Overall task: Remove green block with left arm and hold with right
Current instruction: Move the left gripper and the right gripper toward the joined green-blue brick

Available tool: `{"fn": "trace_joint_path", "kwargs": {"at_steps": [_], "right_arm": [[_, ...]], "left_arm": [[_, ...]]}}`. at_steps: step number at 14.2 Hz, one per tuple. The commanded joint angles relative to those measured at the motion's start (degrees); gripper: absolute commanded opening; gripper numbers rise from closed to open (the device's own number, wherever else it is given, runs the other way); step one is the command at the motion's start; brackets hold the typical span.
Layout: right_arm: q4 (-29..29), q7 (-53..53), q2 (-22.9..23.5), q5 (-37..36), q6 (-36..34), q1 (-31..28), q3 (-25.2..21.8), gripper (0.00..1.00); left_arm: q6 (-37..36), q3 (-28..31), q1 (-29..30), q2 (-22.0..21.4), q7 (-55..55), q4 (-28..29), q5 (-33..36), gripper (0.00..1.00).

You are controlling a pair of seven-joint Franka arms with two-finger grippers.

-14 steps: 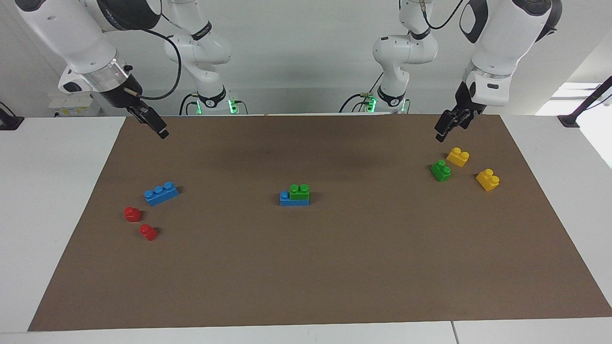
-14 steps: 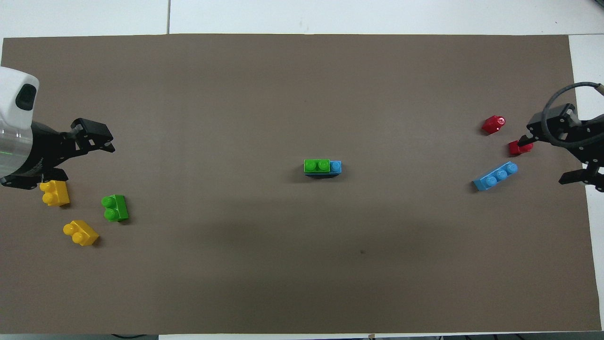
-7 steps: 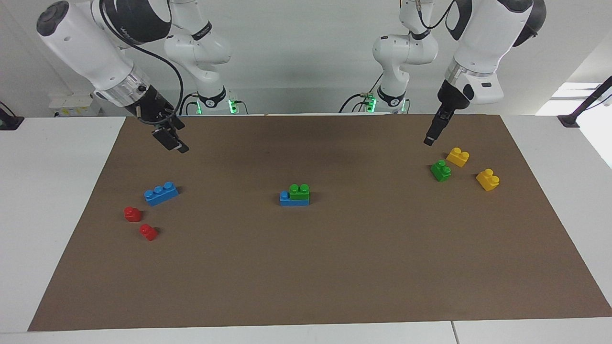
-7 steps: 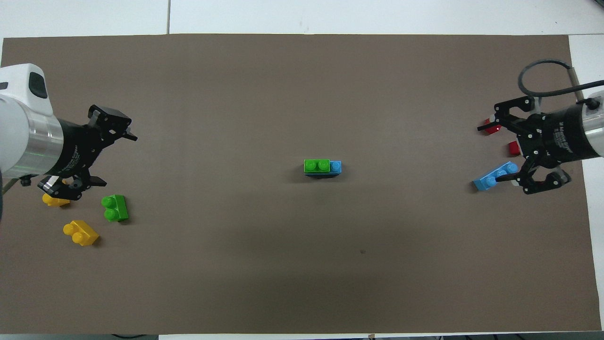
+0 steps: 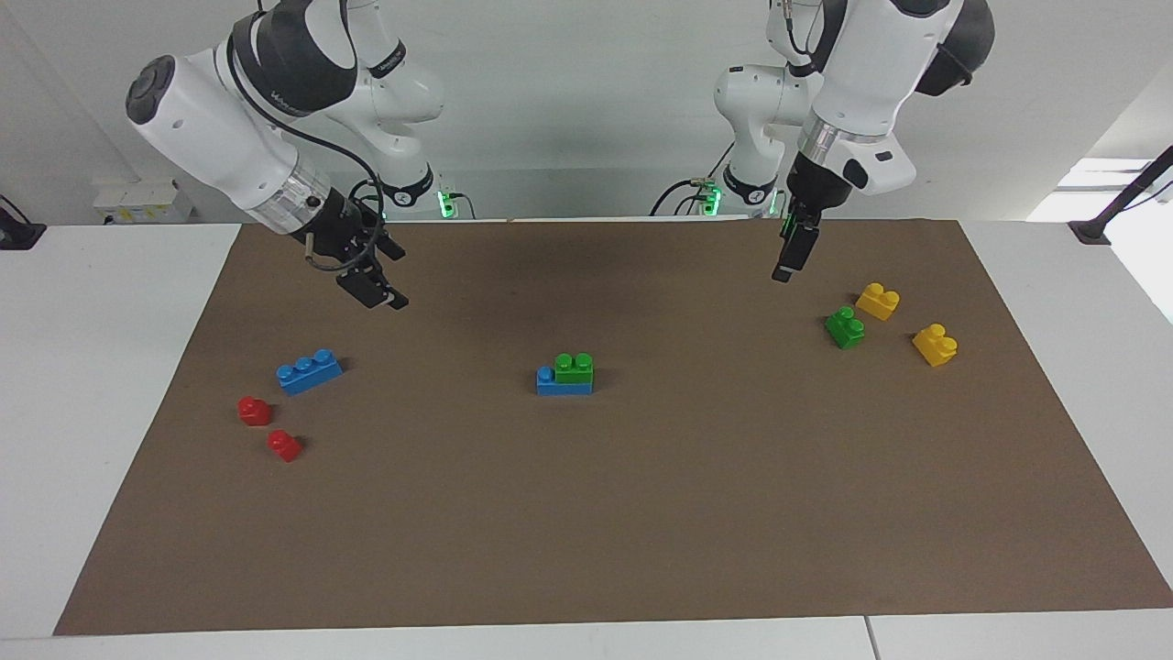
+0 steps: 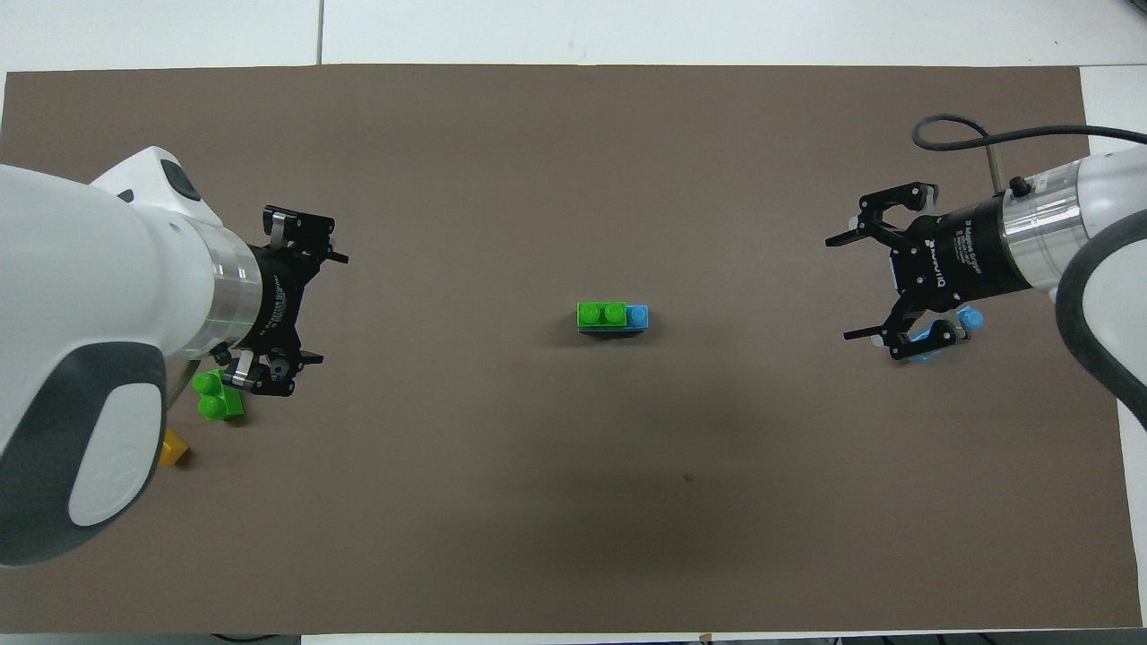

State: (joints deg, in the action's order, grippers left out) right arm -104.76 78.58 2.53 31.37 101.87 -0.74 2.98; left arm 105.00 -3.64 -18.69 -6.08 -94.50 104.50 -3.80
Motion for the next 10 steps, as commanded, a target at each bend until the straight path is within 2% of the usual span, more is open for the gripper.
{"fn": "trace_joint_path", "kwargs": {"at_steps": [1, 3, 6, 10], "right_arm": [[-3.0, 1.4, 1.4, 2.2, 4.3, 2.5, 0.1, 0.97], [-5.2, 1.4, 1.8, 4.6, 8.2, 4.1, 0.1, 0.97], [-5.5, 1.4, 3.3, 4.8, 10.5, 5.4, 0.1, 0.97], [-7.9, 1.2, 4.8, 6.4, 15.8, 7.3, 0.1, 0.97]], "left_arm": [[2.6, 0.8, -3.5, -1.4, -9.3, 3.0, -1.3, 1.0], [3.4, 0.8, -5.4, -0.6, -13.1, 3.3, -1.7, 1.0], [3.7, 0.9, -7.5, 1.5, -15.1, 3.3, -3.8, 1.0], [7.1, 0.9, -11.2, 7.0, -22.8, 2.4, -4.0, 1.0]]}}
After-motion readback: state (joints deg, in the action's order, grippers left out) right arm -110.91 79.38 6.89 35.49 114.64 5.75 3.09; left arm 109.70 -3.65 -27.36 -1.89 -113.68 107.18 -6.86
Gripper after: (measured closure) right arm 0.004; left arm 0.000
